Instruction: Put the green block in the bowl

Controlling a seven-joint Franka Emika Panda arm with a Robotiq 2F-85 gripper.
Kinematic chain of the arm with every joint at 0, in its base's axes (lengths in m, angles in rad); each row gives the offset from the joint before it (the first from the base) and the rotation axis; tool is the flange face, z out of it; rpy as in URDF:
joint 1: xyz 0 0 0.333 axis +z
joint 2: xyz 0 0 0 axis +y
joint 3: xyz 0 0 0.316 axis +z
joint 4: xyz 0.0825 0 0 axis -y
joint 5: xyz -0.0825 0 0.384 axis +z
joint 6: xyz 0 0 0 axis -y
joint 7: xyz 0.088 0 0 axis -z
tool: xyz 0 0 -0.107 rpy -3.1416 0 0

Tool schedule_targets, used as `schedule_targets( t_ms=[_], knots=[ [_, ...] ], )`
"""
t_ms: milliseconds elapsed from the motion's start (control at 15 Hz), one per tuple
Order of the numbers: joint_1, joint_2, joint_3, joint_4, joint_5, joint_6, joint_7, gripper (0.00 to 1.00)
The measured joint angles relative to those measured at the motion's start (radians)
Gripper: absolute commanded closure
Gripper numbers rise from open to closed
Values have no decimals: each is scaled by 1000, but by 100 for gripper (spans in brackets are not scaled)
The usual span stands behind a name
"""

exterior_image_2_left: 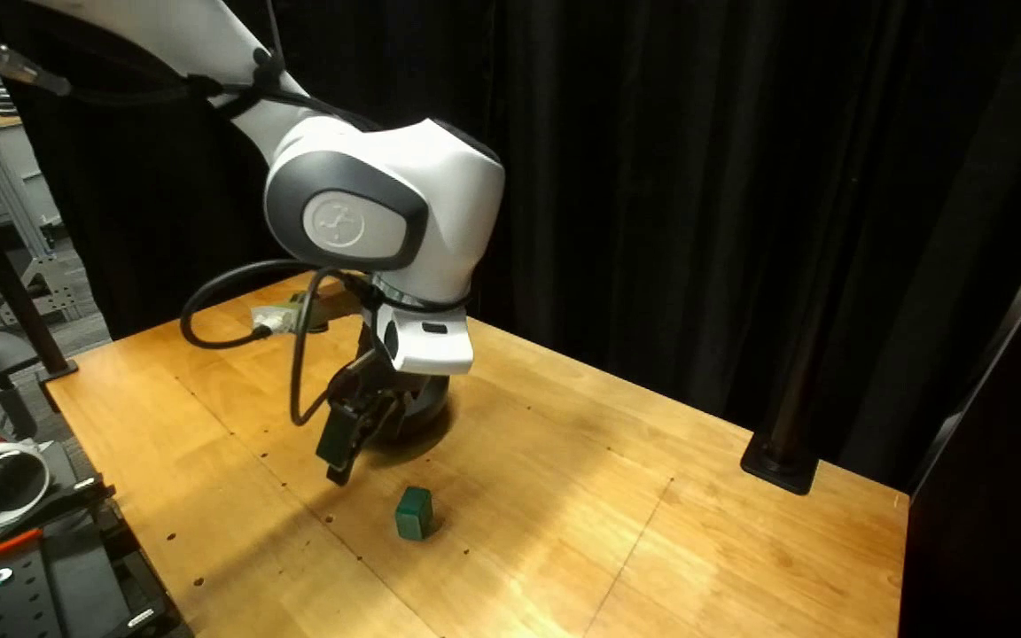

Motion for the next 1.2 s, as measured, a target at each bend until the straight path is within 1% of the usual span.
schedule_targets(
  t_ms=[200, 467, 733, 933, 1000, 1067, 1133, 1200],
  knots=[
    [0, 76, -8, 4, 3, 50, 15, 0],
    [1, 157, -8, 29, 25, 81, 18, 0],
    [1, 200, -7, 71, 57, 96, 17, 0],
    [1, 219, -10, 103, 60, 98, 17, 0],
    [1, 224, -13, 111, 60, 98, 17, 6],
    [1, 231, -17, 120, 60, 99, 17, 26],
    [0, 237, -21, 127, 60, 99, 17, 32],
    [0, 244, -26, 133, 60, 99, 17, 42]
  ],
)
